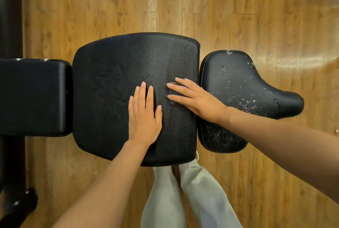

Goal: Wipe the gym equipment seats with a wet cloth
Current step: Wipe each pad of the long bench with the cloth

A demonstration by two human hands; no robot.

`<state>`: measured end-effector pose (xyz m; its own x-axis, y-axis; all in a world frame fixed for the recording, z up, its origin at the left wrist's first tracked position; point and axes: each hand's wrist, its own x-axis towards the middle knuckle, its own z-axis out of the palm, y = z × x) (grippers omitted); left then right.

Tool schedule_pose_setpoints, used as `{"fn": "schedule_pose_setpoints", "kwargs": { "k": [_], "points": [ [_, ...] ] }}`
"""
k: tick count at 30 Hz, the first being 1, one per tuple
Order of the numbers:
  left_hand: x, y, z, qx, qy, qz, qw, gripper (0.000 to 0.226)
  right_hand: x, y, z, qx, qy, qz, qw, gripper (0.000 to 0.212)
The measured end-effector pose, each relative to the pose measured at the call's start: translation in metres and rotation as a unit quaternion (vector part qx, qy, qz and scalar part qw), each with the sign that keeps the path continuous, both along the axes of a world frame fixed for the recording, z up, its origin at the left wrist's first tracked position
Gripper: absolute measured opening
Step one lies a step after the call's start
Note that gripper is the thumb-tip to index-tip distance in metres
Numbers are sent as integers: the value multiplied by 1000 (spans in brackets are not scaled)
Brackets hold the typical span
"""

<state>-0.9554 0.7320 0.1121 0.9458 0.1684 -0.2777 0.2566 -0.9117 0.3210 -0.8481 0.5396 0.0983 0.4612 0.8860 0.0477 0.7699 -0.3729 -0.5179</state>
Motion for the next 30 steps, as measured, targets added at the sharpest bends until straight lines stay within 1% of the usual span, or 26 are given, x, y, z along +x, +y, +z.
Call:
{"fn": "schedule_pose_setpoints", "kwargs": {
  "k": [2, 5, 8, 10, 13, 17, 20, 23, 25, 27, 30],
  "points": [
    [1, -8, 4, -4, 0, -11, 1000, 63, 2, -9, 6, -9, -6, -31, 999, 37],
    [11, -17, 5, 9, -3, -43, 999, 60, 11, -27, 13, -18, -16, -105, 994, 36],
    [20, -28, 0, 22, -15, -67, 997, 60, 15, -45, 12, -30, -39, -196, 979, 32],
    [23, -36, -3, 31, -14, -77, 996, 61, 14, -52, 9, -45, -46, -225, 972, 31],
    [24, -40, -9, 48, -17, -72, 996, 60, 11, -50, 5, -59, -50, -218, 973, 35],
    [19, -43, -12, 46, -23, -84, 995, 59, -15, -53, 8, -93, -21, -161, 982, 42],
    [22, -44, -11, 38, -30, -84, 995, 58, -18, -62, 9, -102, -29, -130, 986, 41],
    [20, -46, -11, 34, -37, -77, 996, 57, -4, -61, 6, -103, -53, -125, 985, 38],
    [20, -46, -12, 30, -45, -76, 996, 58, 10, -55, 3, -95, -59, -159, 981, 36],
    [19, -46, -14, 30, -53, -77, 995, 58, 29, -46, 0, -94, -47, -228, 968, 35],
    [20, -47, -16, 34, -56, -70, 995, 58, 61, -24, -2, -104, -15, -351, 930, 33]
  ]
}}
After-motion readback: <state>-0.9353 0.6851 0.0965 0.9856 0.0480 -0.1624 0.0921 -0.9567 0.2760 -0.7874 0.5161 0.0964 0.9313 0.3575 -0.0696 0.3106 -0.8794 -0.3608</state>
